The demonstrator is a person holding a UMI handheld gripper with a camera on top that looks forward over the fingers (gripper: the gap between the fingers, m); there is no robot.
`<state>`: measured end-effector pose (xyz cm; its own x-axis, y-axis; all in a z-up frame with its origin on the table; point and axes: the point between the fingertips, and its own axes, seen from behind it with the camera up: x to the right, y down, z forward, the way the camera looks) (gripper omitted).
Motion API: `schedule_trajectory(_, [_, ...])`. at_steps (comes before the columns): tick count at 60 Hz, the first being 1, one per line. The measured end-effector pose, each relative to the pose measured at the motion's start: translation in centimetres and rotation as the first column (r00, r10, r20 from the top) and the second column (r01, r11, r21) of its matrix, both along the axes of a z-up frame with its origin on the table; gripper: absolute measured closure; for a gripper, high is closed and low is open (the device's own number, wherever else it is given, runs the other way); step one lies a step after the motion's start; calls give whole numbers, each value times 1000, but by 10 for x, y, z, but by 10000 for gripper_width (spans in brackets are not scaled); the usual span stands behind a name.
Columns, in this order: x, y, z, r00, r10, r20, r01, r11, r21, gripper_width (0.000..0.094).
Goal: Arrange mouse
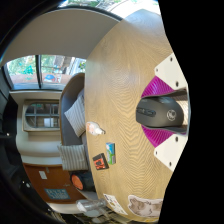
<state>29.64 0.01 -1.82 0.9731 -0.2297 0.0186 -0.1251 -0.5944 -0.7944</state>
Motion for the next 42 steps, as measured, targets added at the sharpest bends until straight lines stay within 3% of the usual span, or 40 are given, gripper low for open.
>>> schedule_trajectory(8, [-14,1,8,1000,14,12,-14,1000,12,558])
schedule_trajectory(12, [-41,3,32,1000,23,-19,-21,998,67,560])
schedule_trajectory(24, [-217,14,103,980,196,44,-200,968,149,562])
schedule_trajectory(33, [-361,16,75,942,335,6,-334,937,106,558])
schedule_trajectory(42, [-415,16,20,934,356,18,-356,934,-13,543])
